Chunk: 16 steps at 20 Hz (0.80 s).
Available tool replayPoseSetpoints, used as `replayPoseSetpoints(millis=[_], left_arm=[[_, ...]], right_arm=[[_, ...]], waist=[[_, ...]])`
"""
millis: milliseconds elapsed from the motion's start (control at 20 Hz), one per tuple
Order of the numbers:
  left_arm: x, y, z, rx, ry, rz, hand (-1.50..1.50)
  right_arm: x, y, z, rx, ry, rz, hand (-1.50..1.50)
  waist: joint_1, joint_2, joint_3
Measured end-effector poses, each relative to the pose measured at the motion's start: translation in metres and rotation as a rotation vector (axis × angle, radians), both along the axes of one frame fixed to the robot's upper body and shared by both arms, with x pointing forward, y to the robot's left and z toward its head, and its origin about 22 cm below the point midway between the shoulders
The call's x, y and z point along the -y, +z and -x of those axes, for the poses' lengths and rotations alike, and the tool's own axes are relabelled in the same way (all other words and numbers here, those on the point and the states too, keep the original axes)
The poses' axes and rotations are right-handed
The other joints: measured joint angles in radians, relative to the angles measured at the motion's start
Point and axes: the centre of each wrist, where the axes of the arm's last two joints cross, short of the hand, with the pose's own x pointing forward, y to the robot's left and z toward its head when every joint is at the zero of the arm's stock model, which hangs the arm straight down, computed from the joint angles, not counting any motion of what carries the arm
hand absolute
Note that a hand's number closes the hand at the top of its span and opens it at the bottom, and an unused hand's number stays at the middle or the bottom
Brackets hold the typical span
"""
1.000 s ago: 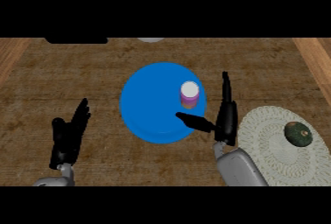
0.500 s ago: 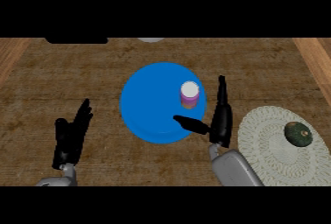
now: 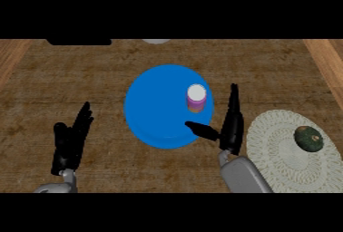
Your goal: Pick the can from the placemat and place it in the plate
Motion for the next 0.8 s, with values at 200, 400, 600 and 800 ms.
replayPoseSetpoints(millis=[200, 400, 600, 800], left_arm=[[0.007, 0.001, -0.002, -0.001, 0.0, -0.004, 0.0], [0.01, 0.008, -0.002, -0.002, -0.003, -0.001, 0.0], [0.007, 0.008, -0.005, -0.002, 0.004, 0.0, 0.0], [0.009, 0.01, 0.0, -0.001, 0.003, -0.005, 0.0]], right_arm=[[0.007, -0.008, 0.006, -0.017, -0.028, 0.021, -1.5], [0.018, -0.013, 0.013, -0.029, -0.051, 0.034, -1.5], [0.031, -0.015, 0.02, -0.036, -0.076, 0.04, -1.5], [0.049, -0.019, 0.029, -0.043, -0.104, 0.05, -1.5]], waist=[[-0.001, 0.0, 0.0], [-0.001, 0.0, 0.0], [-0.002, 0.0, 0.0], [-0.002, -0.001, 0.0]])
